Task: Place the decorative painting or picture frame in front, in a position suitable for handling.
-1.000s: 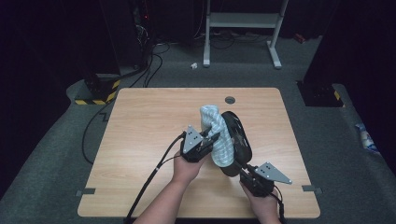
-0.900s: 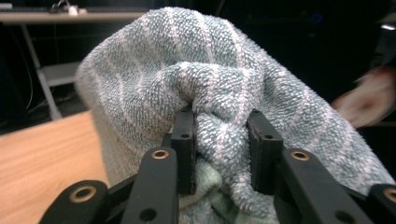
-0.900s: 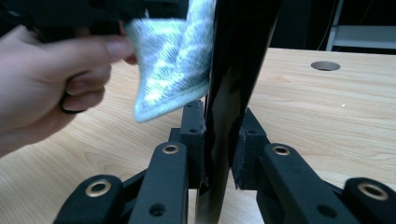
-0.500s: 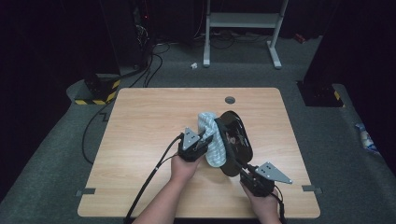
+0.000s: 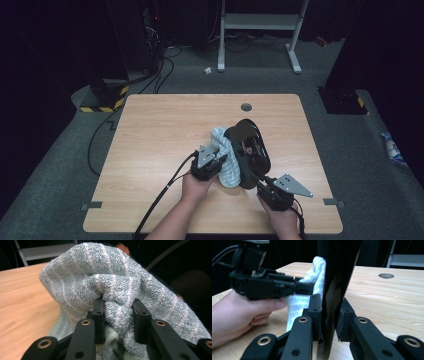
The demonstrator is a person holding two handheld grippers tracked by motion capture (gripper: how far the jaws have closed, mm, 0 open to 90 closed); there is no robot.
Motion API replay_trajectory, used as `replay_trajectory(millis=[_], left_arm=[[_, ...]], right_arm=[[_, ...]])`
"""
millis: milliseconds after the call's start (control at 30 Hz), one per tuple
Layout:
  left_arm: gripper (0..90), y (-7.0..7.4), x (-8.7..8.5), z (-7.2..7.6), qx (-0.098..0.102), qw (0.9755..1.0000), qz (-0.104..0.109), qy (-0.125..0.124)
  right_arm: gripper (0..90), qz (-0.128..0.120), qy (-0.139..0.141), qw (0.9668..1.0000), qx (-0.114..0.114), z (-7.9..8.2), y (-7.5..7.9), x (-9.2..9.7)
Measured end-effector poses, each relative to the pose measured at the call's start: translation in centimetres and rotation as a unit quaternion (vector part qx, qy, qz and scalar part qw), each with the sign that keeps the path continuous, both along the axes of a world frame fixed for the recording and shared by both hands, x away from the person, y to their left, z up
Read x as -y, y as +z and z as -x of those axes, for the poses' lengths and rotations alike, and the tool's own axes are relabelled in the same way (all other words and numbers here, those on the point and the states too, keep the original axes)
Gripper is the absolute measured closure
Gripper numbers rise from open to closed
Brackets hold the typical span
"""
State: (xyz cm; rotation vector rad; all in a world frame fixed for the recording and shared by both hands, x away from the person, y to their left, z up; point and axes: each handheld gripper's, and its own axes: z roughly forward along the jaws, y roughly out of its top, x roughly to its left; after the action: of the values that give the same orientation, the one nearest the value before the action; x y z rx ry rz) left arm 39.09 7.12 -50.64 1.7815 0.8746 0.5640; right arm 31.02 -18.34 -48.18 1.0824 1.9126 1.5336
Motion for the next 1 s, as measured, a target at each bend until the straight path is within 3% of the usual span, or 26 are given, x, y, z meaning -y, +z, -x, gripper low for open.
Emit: replay_trajectory(millis=[100,233,367,833,1000], left_arm=[[68.8,0.1,0.3,0.7,0.001,0.9999,0.003,-0.010],[68.8,1.1,0.4,1.4,0.014,0.9996,0.009,-0.024],[68.8,2.9,0.3,1.0,0.027,0.9989,0.033,-0.022],[68.8,9.8,1.4,-0.6,0.081,0.9940,0.067,-0.030],[68.8,9.3,1.5,-0.6,0.077,0.9939,0.071,-0.032]], right_arm=[[76.8,0.000,0.000,1.0000,-0.001,0.0,0.0,0.0],[77.0,0.000,0.001,1.0000,-0.001,0.0,0.0,0.0],[77.2,0.001,0.003,1.0000,0.001,0.1,0.0,-0.1],[76.7,0.000,-0.001,1.0000,-0.004,-0.1,-0.1,0.2],[76.6,-0.001,-0.002,1.0000,-0.007,-0.1,-0.1,0.2]])
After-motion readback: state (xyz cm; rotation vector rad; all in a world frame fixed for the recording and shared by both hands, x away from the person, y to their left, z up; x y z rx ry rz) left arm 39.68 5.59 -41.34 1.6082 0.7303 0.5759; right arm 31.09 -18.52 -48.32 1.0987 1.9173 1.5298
